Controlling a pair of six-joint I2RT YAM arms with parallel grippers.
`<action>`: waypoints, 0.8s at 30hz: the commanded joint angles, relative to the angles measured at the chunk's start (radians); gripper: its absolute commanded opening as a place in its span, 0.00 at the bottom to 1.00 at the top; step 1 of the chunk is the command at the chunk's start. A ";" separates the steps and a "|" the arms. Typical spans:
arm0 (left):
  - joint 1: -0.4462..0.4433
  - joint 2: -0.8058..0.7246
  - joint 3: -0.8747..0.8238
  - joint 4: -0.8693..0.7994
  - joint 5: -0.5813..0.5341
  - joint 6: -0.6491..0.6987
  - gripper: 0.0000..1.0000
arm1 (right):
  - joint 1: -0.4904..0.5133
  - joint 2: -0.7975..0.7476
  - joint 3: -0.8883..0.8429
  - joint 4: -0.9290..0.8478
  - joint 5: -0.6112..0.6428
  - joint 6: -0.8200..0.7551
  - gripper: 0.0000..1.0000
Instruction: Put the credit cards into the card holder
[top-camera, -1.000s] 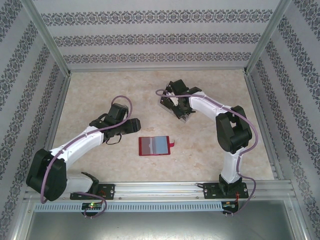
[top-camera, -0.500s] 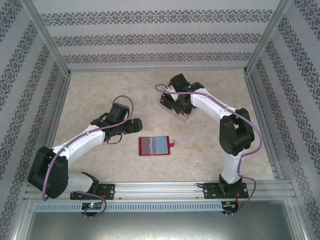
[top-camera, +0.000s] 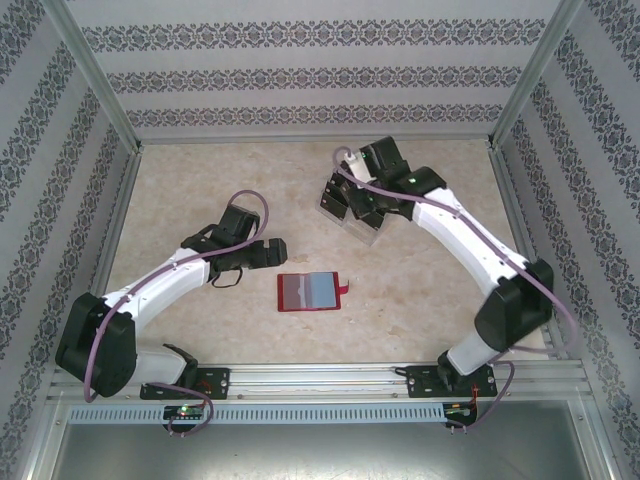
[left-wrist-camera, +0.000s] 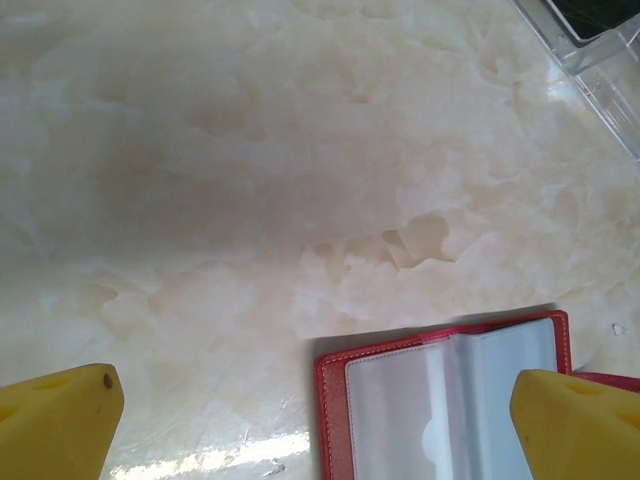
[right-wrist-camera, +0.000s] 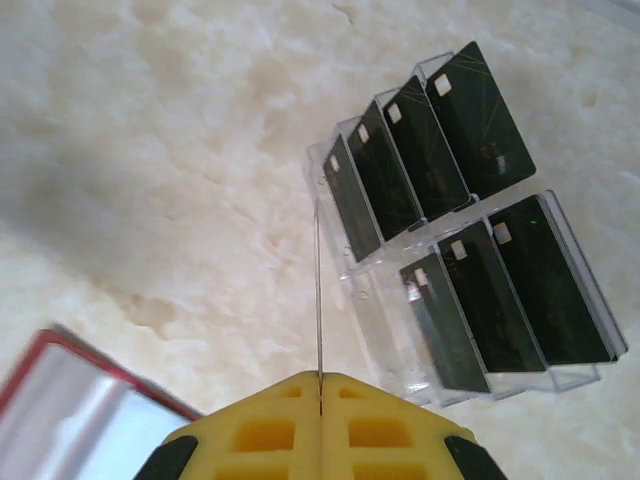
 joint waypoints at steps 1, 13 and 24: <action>-0.002 -0.005 0.039 -0.092 -0.030 0.062 1.00 | 0.008 -0.090 -0.097 0.070 -0.111 0.158 0.00; -0.176 0.044 0.022 -0.154 -0.170 0.098 1.00 | 0.016 -0.369 -0.673 0.606 -0.330 0.722 0.00; -0.260 0.100 -0.075 -0.076 -0.210 0.043 1.00 | 0.142 -0.377 -0.976 0.985 -0.297 0.957 0.00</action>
